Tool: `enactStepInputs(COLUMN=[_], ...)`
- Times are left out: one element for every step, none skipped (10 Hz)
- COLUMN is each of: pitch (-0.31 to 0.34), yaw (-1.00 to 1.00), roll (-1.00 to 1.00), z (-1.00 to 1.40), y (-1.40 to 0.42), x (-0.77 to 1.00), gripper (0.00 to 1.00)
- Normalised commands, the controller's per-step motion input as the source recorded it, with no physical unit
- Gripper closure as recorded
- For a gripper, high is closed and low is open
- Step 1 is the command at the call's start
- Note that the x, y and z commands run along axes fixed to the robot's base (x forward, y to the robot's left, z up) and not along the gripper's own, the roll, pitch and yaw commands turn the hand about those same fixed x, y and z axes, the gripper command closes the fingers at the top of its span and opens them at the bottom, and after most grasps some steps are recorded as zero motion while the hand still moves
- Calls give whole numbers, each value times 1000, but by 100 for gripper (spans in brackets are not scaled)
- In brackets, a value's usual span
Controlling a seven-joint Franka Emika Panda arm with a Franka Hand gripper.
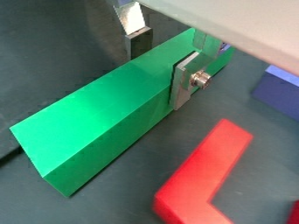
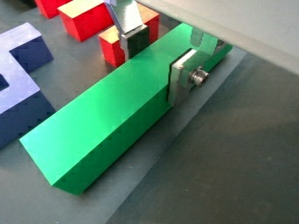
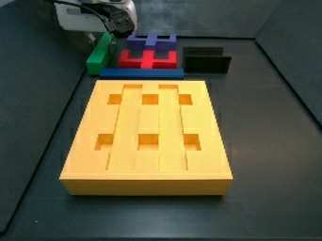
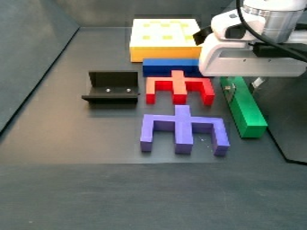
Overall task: Pick up the green object. Move up. Move to above the board. Insert the green object.
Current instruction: Pick up the green object, then move up.
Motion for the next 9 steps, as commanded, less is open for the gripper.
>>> enactStepInputs(pitch=[0,0,0,0,0,0,2,78,84], yaw=[0,0,0,0,0,0,47,50,26], roll=[0,0,0,0,0,0,-5,24,91], z=[0,0,0,0,0,833,821,620,369], y=[0,0,0,0,0,0,-70,-53,-19], x=[0,0,0,0,0,0,23,-67,-93], gripper=[100,100,100,100,100,100,100,100,100])
